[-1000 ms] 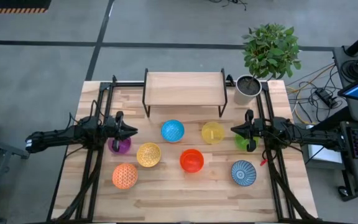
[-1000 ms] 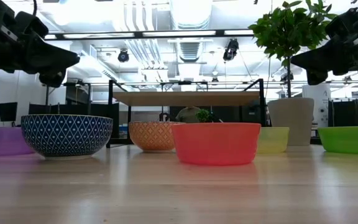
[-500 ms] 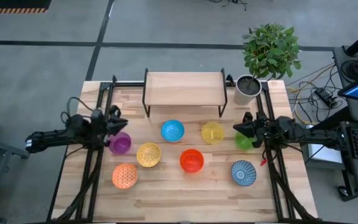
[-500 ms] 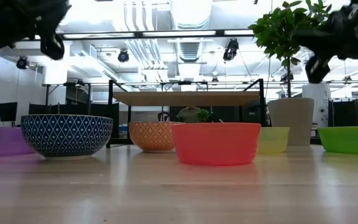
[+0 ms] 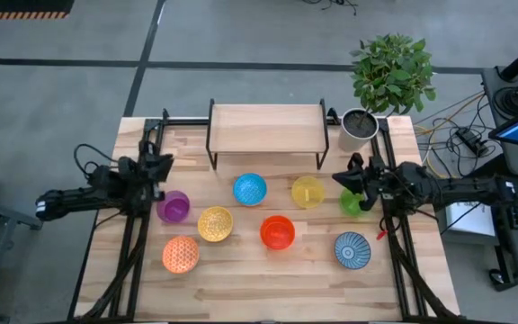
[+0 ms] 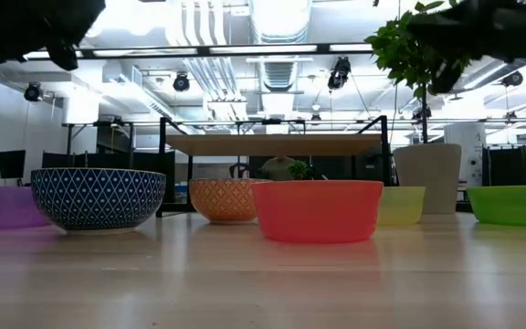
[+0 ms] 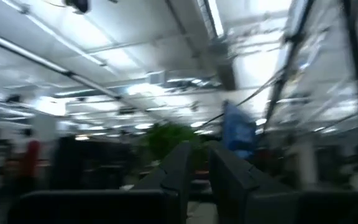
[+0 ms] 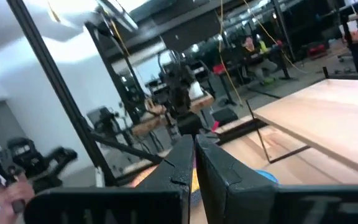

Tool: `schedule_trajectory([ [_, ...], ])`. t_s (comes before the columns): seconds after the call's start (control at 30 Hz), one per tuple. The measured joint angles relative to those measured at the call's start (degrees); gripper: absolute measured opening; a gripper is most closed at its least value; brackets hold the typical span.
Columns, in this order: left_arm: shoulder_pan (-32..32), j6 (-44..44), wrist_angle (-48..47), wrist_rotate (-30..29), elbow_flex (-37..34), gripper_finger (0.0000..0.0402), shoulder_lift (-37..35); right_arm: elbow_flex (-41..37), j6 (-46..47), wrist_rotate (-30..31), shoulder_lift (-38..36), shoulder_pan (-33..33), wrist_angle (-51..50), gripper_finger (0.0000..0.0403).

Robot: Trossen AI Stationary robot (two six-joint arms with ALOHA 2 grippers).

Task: Place and stack bowls onto a shelf
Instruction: Put the yellow bowl on the shelf

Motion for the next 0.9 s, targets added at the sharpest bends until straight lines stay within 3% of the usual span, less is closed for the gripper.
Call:
schedule_trajectory([
  [0.23, 0.0, 6.4, 0.4, -13.7, 0.0, 0.0039, 1.6, 13.9, -3.4, -0.1, 13.3, 0.0, -13.3, 0.0009],
  [0.4, 0.0, 7.7, -0.4, -13.9, 0.2, 0.0039, 2.2, 22.7, -8.2, -0.2, 23.8, 0.0, -19.6, 0.0009],
  [0.9, 0.0, 5.5, -0.4, -13.9, 6.3, 0.0039, 2.4, 41.8, -16.3, -1.7, 51.0, 0.6, -22.0, 0.0009],
])
